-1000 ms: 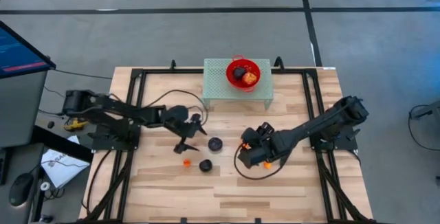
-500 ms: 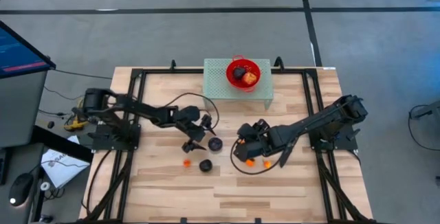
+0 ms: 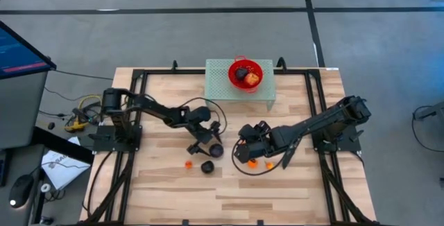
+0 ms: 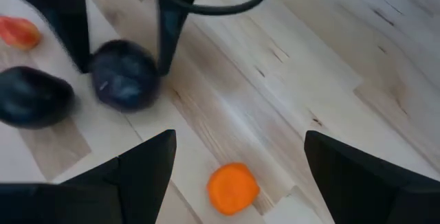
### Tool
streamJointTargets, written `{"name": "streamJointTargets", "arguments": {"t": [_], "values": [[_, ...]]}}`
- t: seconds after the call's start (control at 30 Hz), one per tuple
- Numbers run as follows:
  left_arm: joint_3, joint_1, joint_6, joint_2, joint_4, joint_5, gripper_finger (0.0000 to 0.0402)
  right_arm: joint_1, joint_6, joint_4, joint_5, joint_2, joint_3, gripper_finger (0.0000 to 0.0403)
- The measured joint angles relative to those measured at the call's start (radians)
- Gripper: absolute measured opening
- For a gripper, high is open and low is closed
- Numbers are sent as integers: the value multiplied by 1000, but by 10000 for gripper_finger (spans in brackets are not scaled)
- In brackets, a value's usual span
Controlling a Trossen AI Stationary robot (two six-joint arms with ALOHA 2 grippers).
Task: Pick & Place Fruit
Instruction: Put the top black plum into the red strainer bowl on the shelf
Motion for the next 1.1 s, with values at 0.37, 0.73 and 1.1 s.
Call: {"name": "streamJointTargets", "arguments": {"t": [0.37, 0.73, 1.1], "values": [[22, 10, 39, 38, 31, 87, 348, 3, 60, 14, -8, 0, 0, 317], [21, 11, 37, 46, 29, 117, 291, 2, 60, 10, -33, 0, 0, 317], [19, 50, -61, -107, 11, 93, 300, 35, 101, -49, -68, -58, 0, 317]]}}
